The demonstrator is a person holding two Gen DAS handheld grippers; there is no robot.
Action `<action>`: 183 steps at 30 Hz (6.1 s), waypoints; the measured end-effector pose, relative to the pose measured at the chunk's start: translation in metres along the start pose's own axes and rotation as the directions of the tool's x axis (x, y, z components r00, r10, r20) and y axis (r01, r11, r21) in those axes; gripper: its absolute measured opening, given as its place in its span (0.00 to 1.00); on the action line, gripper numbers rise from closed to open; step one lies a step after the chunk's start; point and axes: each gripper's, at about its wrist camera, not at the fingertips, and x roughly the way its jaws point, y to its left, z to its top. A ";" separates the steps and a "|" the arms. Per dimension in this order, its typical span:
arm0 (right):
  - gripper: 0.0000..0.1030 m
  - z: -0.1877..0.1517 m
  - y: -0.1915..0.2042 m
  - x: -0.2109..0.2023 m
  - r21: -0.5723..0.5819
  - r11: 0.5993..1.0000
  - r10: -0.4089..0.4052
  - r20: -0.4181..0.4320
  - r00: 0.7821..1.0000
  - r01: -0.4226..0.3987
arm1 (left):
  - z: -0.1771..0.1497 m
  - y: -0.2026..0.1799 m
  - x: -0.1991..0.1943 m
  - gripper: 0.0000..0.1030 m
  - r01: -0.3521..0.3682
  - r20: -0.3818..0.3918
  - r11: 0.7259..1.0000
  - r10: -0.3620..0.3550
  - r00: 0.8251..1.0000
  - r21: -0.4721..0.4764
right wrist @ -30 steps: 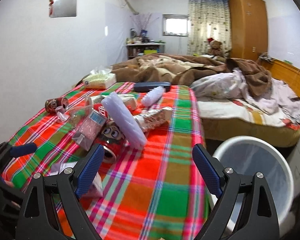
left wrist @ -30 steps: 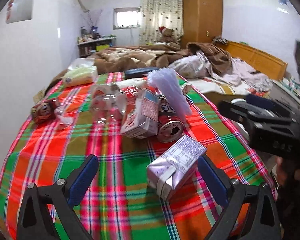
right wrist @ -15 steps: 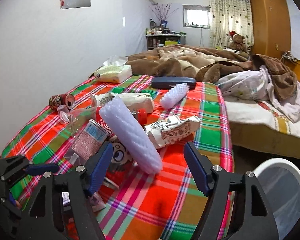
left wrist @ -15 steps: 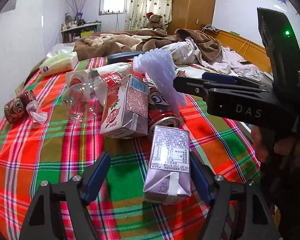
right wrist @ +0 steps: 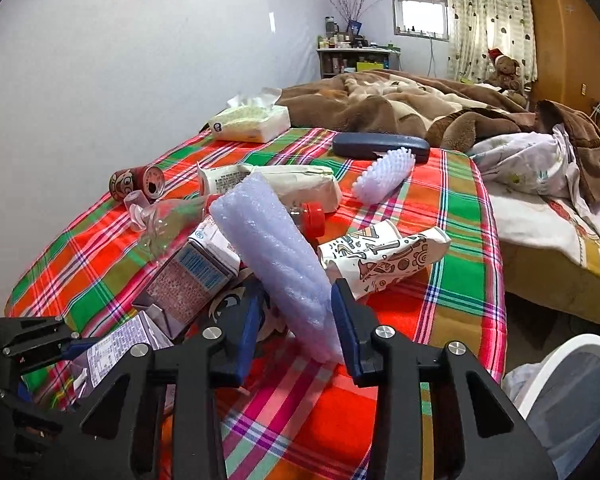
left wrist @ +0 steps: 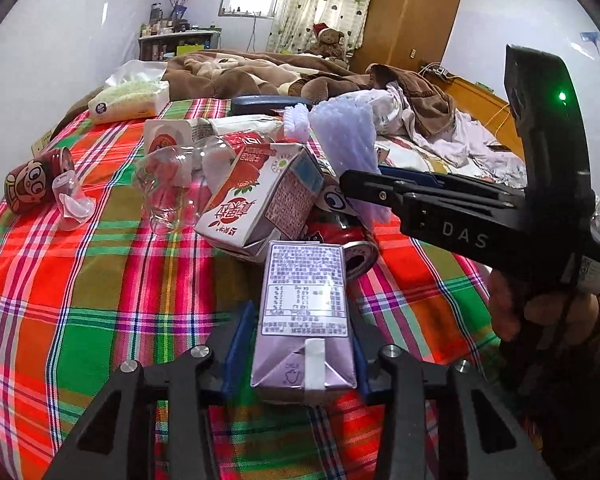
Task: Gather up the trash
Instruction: 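Grasp the silver juice carton with the left tool while the right tool grasps the lavender foam sleeve, then carry both items over the white bin and open both tools to drop them, then grasp a red drink can with the left tool while the right tool grasps the red cartoon can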
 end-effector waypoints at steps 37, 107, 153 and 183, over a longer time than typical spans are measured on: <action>0.09 -0.031 -0.043 -0.104 0.245 0.968 -0.114 0.203 0.972 0.062 | 0.048 -0.079 -0.041 0.36 0.023 0.146 0.990 -0.043 0.988 0.137; 0.47 -0.056 -0.063 -0.117 0.377 0.881 -0.340 0.085 0.937 0.285 | 0.058 -0.109 -0.012 0.62 0.078 0.108 0.983 -0.097 0.989 0.168; 0.56 0.003 0.043 0.023 0.246 0.945 -0.195 -0.101 0.976 0.214 | 0.107 0.228 -0.008 0.72 -0.305 0.062 0.952 0.303 0.951 0.015; 0.56 0.002 0.045 0.039 0.214 0.940 -0.236 -0.154 0.959 0.266 | 0.133 0.234 0.051 0.75 -0.128 -0.058 0.991 0.131 0.990 0.048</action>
